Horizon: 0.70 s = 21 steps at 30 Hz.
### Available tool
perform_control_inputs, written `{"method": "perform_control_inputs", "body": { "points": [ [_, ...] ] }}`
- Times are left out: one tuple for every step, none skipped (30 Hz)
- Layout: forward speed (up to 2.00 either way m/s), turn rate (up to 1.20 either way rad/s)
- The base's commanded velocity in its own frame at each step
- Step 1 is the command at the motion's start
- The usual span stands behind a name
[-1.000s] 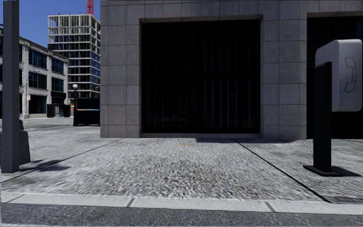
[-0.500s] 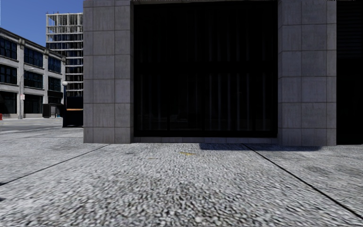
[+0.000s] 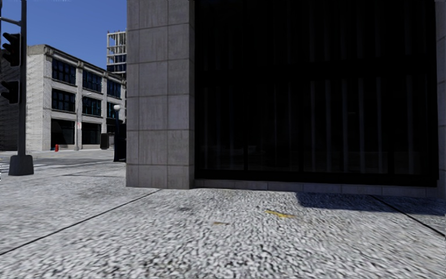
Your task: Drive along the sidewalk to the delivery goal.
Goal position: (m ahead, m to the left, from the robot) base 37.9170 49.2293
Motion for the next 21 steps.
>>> {"method": "perform_control_inputs", "body": {
  "points": [
    [2.0, 0.88],
    [2.0, 0.88],
    [2.0, 0.88],
    [2.0, 0.88],
    [2.0, 0.88],
    [2.0, 0.88],
    [2.0, 0.88],
    [2.0, 0.88],
    [2.0, 0.88],
    [2.0, 0.88],
    [2.0, 0.88],
    [2.0, 0.88],
    [2.0, 0.88],
    [2.0, 0.88],
    [2.0, 0.89],
    [2.0, 0.89],
    [2.0, 0.92],
    [2.0, 0.94],
    [2.0, 0.94],
    [2.0, 0.95],
    [2.0, 0.95]
  ]
}}
